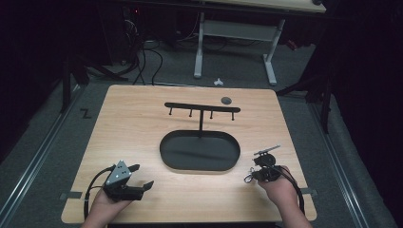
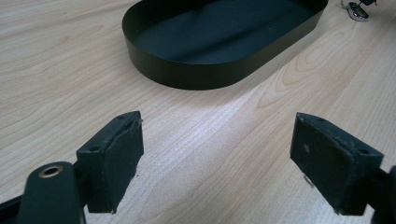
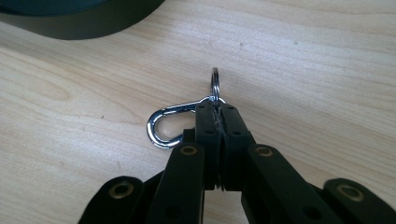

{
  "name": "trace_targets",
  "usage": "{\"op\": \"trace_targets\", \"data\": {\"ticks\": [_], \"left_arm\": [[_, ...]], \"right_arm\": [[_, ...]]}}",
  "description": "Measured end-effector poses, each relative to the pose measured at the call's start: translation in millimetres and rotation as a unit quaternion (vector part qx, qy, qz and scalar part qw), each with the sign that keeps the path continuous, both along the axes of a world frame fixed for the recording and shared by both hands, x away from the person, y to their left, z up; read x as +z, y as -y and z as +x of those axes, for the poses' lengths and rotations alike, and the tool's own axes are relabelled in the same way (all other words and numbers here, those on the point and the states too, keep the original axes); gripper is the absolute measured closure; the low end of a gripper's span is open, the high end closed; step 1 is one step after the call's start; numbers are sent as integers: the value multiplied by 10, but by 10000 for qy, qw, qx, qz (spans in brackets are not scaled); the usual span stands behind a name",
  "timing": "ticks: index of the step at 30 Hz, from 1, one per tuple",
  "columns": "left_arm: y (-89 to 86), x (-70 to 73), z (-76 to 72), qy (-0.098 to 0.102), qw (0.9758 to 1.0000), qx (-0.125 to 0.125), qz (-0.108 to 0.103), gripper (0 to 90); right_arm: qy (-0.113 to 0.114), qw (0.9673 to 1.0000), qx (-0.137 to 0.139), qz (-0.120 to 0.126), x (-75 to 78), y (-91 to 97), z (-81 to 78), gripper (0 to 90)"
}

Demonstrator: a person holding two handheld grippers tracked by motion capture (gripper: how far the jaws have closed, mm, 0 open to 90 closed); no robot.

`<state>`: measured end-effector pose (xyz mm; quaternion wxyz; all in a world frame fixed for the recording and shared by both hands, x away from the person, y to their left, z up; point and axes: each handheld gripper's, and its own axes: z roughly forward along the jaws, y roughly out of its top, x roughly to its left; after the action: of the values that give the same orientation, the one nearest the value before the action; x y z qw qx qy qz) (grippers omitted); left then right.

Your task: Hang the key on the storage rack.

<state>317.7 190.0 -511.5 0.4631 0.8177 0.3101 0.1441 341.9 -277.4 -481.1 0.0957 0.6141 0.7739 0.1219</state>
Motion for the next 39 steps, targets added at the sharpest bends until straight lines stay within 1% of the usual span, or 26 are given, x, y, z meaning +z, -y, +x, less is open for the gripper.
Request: {"op": "trace_targets", "data": {"ticks": [2, 4, 6, 7, 11, 13, 15, 17, 22, 24, 25, 26, 27, 28, 32, 35, 36, 37, 39], "left_arm": [[-2, 5, -3, -5, 10000, -2, -19, 177], [-1, 6, -3, -6, 10000, -1, -29, 177], [1, 5, -3, -8, 10000, -8, -44, 177], [2, 5, -2, -11, 10000, -9, -47, 177], [-2, 8, -4, -14, 10000, -17, -47, 177], [-5, 8, 1, -35, 10000, -14, -45, 177], [-2, 5, 2, -61, 10000, -16, -57, 177], [-1, 6, -2, -75, 10000, -20, -61, 177], [-8, 19, -12, -41, 9999, -26, -92, 177], [-9, 16, 4, -71, 9999, -15, -104, 178], [-5, 14, 6, -72, 9999, -31, -93, 178], [-2, 13, 2, -56, 9999, -38, -82, 178], [1, 13, -5, -41, 9999, -51, -107, 181], [3, 15, -5, -24, 9999, -69, -126, 188], [12, 14, 0, -58, 9999, -78, -119, 188], [7, 25, -13, 26, 9999, -76, -85, 188], [2, 25, -5, 11, 9999, -56, -94, 185], [-3, 17, -3, -16, 9999, -9, -148, 180], [-12, 6, -12, -40, 9999, 14, -168, 179]], "right_arm": [[-68, 10000, 4, 28, 14, -11, 7, 885], [-166, 9998, 65, -6, 40, -29, 6, 885], [-213, 9997, 133, 35, 90, -56, -5, 886], [-249, 9995, 192, -11, 124, -64, -8, 886], [-325, 9992, 194, 118, 238, -80, -33, 886], [-363, 9990, 213, 112, 280, -88, -50, 886], [-383, 9989, 191, 213, 309, -90, -70, 886], [-479, 9985, 169, 189, 348, -95, -80, 886], [-493, 9985, 183, 137, 446, -154, -112, 885], [-520, 9984, 201, 119, 502, -175, -116, 886], [-492, 9985, 191, 142, 514, -183, -115, 886], [-485, 9985, 194, 163, 526, -198, -111, 886], [-526, 9983, 184, 148, 535, -205, -107, 886], [-519, 9984, 166, 171, 539, -218, -101, 886], [-528, 9983, 174, 193, 636, -266, -72, 886], [-514, 9983, 199, 164, 690, -306, -49, 886], [-500, 9984, 193, 169, 727, -327, -37, 886], [-455, 9986, 209, 194, 748, -333, -27, 886], [-476, 9984, 203, 209, 786, -351, -13, 886]]}}
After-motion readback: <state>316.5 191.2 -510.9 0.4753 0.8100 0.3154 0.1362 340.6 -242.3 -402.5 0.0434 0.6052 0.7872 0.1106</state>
